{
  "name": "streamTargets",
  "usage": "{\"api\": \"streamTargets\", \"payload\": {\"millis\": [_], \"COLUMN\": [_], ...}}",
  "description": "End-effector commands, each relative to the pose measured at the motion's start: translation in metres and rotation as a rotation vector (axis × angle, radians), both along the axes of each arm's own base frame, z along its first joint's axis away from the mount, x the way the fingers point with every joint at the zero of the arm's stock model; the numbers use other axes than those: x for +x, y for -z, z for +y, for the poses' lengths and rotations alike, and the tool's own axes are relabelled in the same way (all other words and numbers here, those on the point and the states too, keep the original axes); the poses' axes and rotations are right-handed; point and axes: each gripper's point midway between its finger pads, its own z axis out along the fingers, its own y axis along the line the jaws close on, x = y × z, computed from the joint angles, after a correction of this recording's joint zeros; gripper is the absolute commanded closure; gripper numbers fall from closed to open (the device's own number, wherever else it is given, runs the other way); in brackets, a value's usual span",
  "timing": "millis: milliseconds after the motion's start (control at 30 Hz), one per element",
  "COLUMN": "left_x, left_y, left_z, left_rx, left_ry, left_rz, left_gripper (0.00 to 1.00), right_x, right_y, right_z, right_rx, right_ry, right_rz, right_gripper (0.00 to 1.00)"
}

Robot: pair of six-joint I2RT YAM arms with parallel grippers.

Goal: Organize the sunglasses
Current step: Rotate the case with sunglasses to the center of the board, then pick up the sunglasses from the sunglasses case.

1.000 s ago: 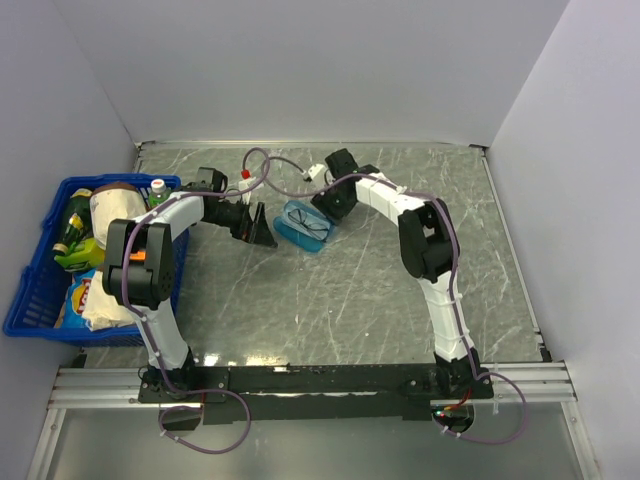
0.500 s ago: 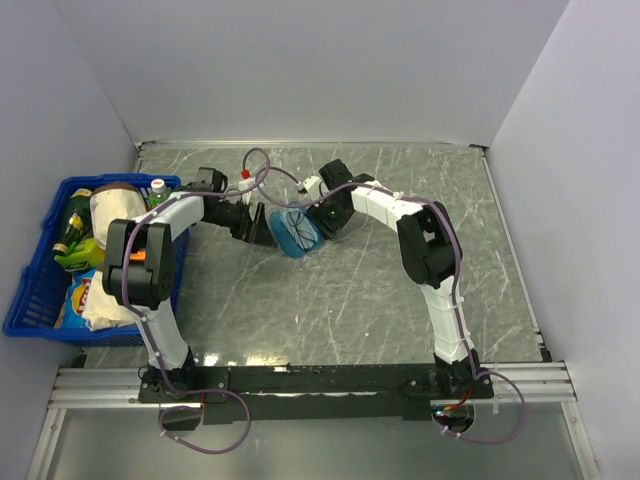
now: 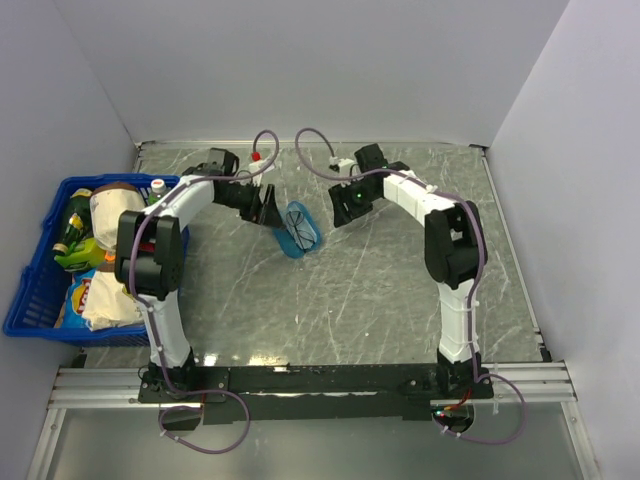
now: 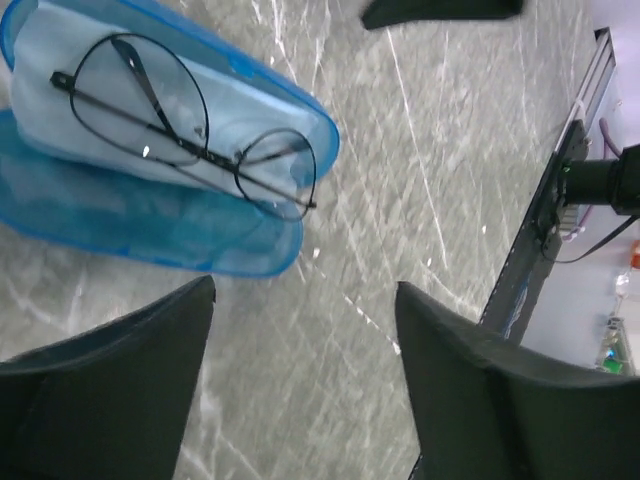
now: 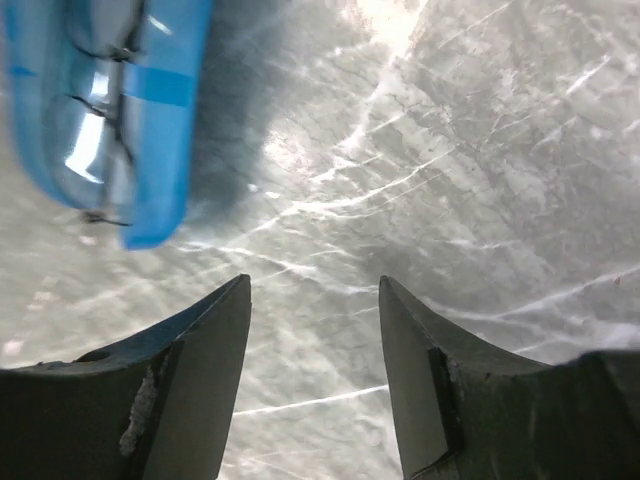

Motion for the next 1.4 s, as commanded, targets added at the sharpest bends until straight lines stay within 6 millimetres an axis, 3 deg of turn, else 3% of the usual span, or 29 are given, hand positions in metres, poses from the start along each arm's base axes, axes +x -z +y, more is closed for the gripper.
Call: {"api": "streamTargets", "payload": {"millis": [0,67,200,367,500,867,1067,1367], "left_x": [0.002,0.001,0.0,-0.007,-0.006,0.009,0.019,0.031], "left_y": [0.009,0.011,0.021,0.027,0.033,0.046,0.051,0.055], "left_z": [-0.012,-0.017,-0.028,-0.037,-0.037,-0.037,-0.032,-0.03], "left_rx": [-0.005,-0.015,-0.026,-0.018,-0.007,0.018,0.023,0.009], "left_ry": [-0.009,-0.01,0.003,0.024,0.002,-0.057,-0.089,-0.095], "left_rz": [0.111,0.143,0.181,0.203,0.205,0.228,0.231,0.258], "left_gripper": [0.34,0.44,0.59,0.57,0.46,0.48,0.47,0.52], "right_x": [-0.016,-0.016,-0.021,-0.023,-0.019,-0.001,0.018,0.008], "right_y": [-0.046,-0.056,-0.057,-0.051,-0.043,-0.031,-0.011,0.005], "right_z": [0.028,0.034,0.037,0.037,0.037,0.03,0.006,0.025], "right_rx": [0.21,0.259,0.306,0.318,0.312,0.239,0.052,0.008], "right_ry": [0.015,0.02,0.061,0.073,0.08,0.121,0.219,0.158], "right_rz": [0.016,0.002,0.038,0.057,0.061,0.013,-0.035,-0.012], "right_gripper": [0.4,0.4,0.41,0.42,0.43,0.43,0.43,0.41]}}
